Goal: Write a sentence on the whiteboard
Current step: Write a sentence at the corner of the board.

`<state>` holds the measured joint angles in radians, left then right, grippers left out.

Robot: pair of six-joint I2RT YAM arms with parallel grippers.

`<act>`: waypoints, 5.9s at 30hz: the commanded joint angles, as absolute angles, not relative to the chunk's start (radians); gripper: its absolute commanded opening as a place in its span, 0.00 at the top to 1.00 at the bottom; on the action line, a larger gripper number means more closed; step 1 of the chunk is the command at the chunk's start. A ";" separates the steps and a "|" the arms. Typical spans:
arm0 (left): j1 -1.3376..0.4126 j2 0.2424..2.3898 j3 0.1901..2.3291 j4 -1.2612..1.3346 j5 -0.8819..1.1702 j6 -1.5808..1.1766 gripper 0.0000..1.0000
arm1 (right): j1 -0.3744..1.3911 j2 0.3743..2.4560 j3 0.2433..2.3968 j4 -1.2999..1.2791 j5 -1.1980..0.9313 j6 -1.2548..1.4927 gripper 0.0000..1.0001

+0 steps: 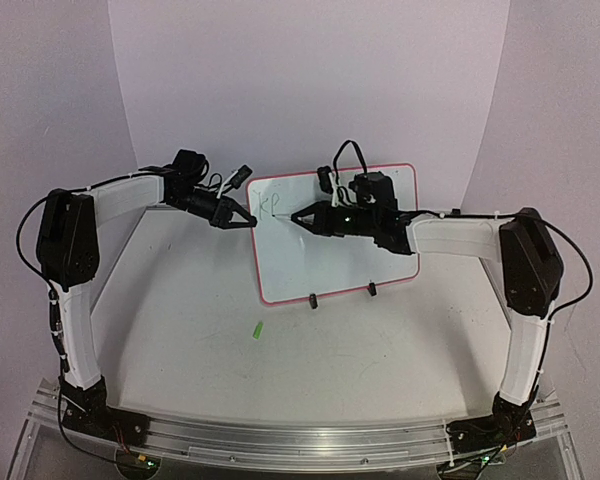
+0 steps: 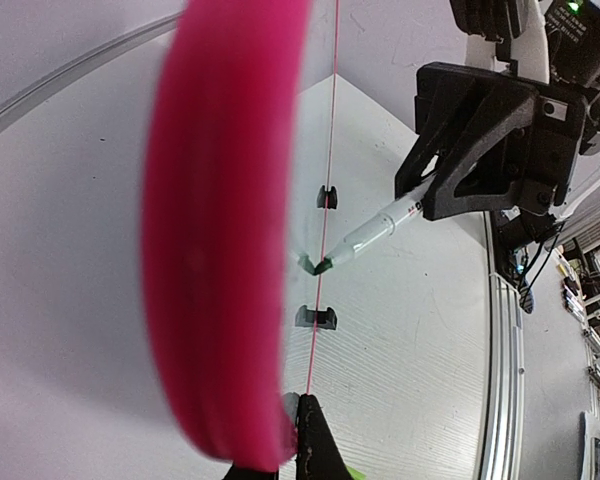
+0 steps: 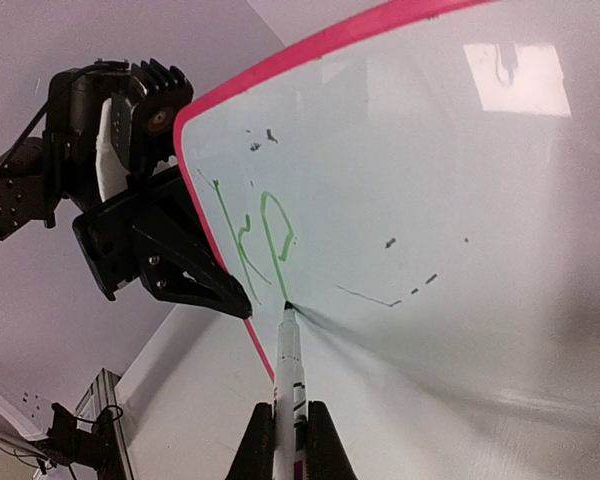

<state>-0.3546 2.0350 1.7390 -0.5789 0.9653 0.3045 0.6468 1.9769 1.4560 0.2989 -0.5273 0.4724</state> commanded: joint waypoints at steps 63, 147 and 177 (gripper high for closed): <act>-0.364 1.971 1.731 -0.586 0.916 0.355 1.00 | 0.615 1.878 1.442 0.351 -0.360 0.488 1.00; -0.364 1.975 1.730 -0.591 0.910 0.361 1.00 | 0.609 1.886 1.389 0.318 -0.381 0.469 1.00; -0.364 1.971 1.732 -0.595 0.901 0.360 1.00 | 0.616 1.734 1.308 0.360 -0.494 0.458 1.00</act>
<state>-0.3603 2.0255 1.7386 -0.6012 0.9472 0.3143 0.6159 1.7962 1.2741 0.3217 -0.5146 0.4729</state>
